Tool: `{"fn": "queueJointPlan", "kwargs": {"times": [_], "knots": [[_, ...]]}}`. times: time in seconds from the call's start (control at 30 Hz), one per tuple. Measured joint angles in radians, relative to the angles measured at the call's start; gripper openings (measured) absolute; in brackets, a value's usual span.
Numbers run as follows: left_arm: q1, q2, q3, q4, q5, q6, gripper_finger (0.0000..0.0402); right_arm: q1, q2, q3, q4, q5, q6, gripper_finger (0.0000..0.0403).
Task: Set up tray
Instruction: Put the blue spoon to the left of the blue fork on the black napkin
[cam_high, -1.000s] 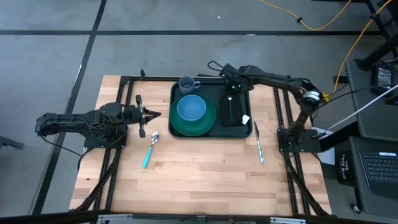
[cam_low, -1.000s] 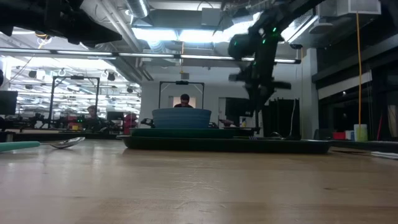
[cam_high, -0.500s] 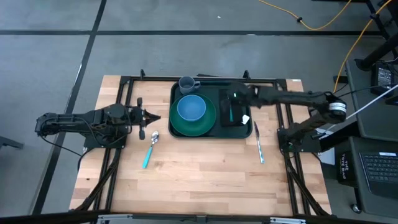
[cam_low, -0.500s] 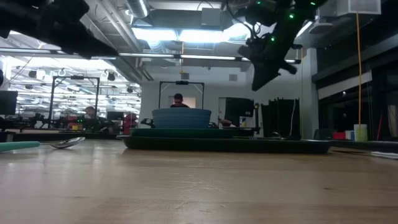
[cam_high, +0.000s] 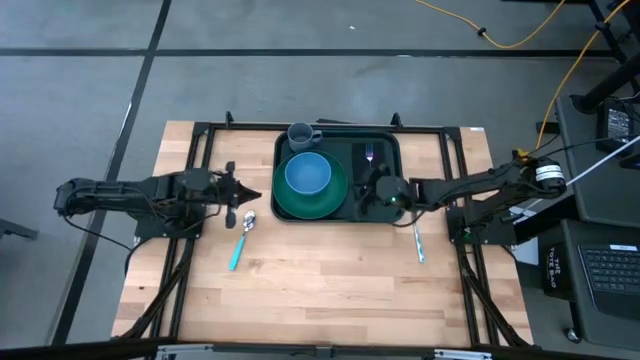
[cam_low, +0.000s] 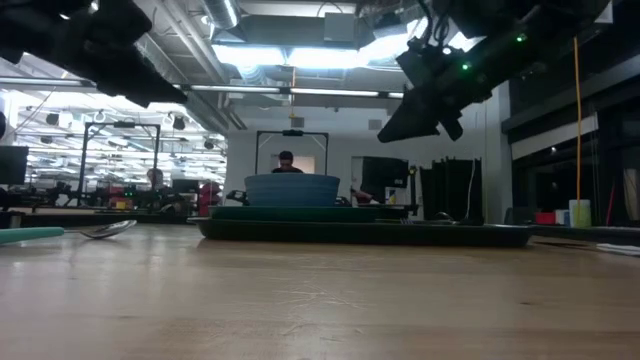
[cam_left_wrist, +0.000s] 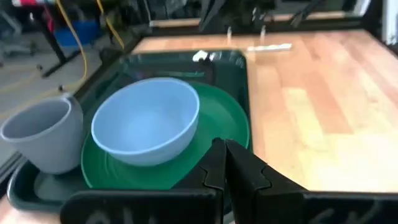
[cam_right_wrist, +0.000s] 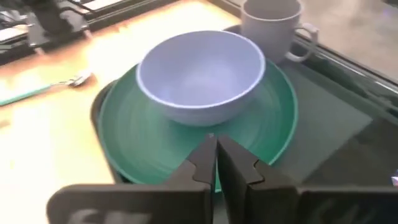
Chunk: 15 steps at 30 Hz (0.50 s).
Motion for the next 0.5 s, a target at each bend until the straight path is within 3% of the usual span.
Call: {"fn": "queueJointPlan", "kwargs": {"times": [0.2,0.5], "knots": [[0.000,0.197,0.148,-0.106,0.004,-0.029,0.0002,0.046,0.000,-0.005,0.026,0.001,-0.022,0.0013],[0.002,0.436,0.417,-0.470,0.003,-0.047,0.0006,0.050,0.000,-0.005,0.027,0.002,-0.127,0.0017]]}}
